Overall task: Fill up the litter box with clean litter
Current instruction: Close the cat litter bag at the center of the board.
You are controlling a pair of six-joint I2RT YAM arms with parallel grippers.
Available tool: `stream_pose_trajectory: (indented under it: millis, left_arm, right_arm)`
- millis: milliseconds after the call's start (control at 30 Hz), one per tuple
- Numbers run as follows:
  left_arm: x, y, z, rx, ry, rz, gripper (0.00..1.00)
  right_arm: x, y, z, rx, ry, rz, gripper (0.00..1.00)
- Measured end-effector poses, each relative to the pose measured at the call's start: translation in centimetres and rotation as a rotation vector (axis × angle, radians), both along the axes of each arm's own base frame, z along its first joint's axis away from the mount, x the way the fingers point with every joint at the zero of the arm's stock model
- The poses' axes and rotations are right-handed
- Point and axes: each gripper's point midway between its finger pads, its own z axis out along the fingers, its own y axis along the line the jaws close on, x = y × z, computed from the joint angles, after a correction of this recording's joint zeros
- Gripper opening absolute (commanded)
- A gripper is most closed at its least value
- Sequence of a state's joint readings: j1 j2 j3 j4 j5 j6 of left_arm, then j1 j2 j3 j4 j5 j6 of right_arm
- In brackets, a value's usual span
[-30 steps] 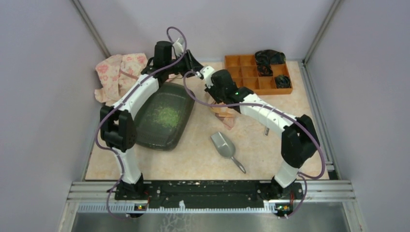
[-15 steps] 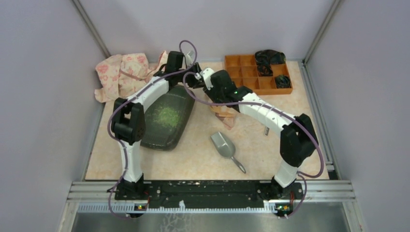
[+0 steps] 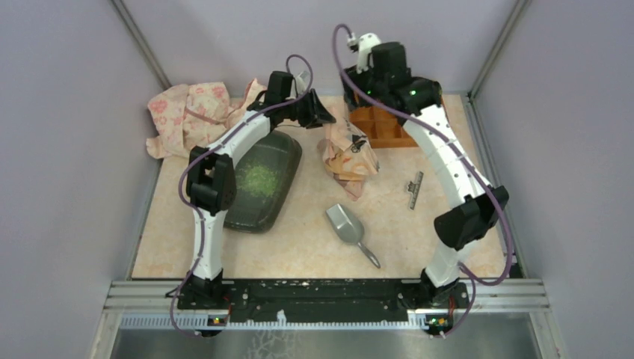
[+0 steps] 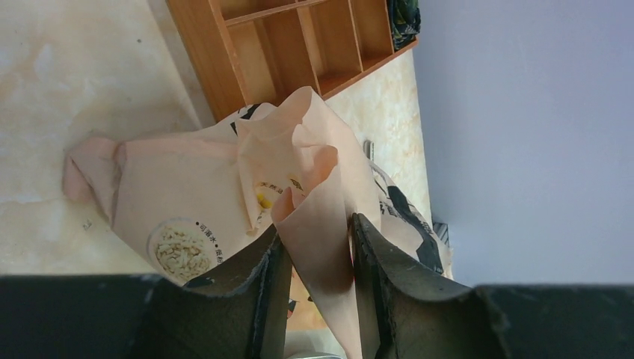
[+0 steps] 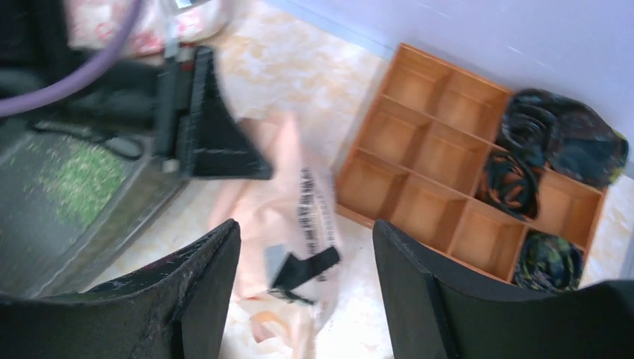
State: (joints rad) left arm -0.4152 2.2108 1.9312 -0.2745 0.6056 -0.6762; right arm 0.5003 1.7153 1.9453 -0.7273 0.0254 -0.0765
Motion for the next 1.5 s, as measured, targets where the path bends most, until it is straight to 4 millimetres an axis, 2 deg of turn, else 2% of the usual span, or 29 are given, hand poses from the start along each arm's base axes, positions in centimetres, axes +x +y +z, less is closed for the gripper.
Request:
stream_pose_trajectory:
  millis: [33,100,133,200,333,400,467,667,867,967,1267,1333,1500]
  left_arm:
    - [0.0,-0.1,0.1,-0.001,-0.003,-0.001,0.4]
    - [0.0,-0.1,0.1,0.0,-0.004,-0.001,0.4]
    - [-0.1,-0.1,0.0,0.001,-0.001,0.0,0.4]
    - [-0.1,-0.1,0.0,0.003,0.001,0.001,0.4]
    - [-0.1,-0.2,-0.1,0.005,0.001,0.002,0.4]
    - [-0.1,-0.1,-0.1,0.007,0.002,0.004,0.4]
    - [-0.1,-0.1,-0.1,0.007,0.001,0.004,0.4]
    - [-0.1,-0.3,-0.2,0.007,-0.002,0.004,0.4]
    - [-0.5,-0.1,-2.2,0.021,0.025,0.011,0.4]
    - [-0.5,0.0,-2.5,0.021,0.029,0.014,0.39]
    - [-0.3,-0.2,-2.4,0.005,0.005,0.015,0.38]
    - [-0.2,-0.2,-2.2,0.002,0.0,0.015,0.39]
    - [-0.2,-0.3,-2.1,-0.001,-0.006,0.014,0.39]
  right_arm:
    - [0.9,-1.5,0.6,0.014,0.008,-0.036,0.68]
    - [2.0,-3.2,0.1,0.029,0.042,-0.073,0.69]
    - [2.5,-4.3,-1.1,0.026,0.085,-0.096,0.69]
    - [2.9,-5.1,-4.1,0.009,0.178,-0.11,0.69]
    - [2.6,-3.9,-10.6,-0.011,0.365,-0.064,0.7]
    - [2.1,-3.3,-12.9,-0.011,0.437,-0.037,0.7]
    - [1.9,-2.8,-14.2,-0.004,0.477,-0.015,0.7]
    - [2.3,-1.9,-14.3,0.035,0.482,0.024,0.7]
    - [3.9,-0.8,-13.1,0.084,0.405,0.056,0.7]
    - [4.7,-0.4,-13.0,0.102,0.38,0.06,0.7]
    - [6.9,0.4,-15.8,0.11,0.41,0.039,0.67]
    - [7.1,0.3,-16.2,0.103,0.413,0.031,0.64]
    - [7.6,0.4,-15.3,0.108,0.39,0.035,0.38]
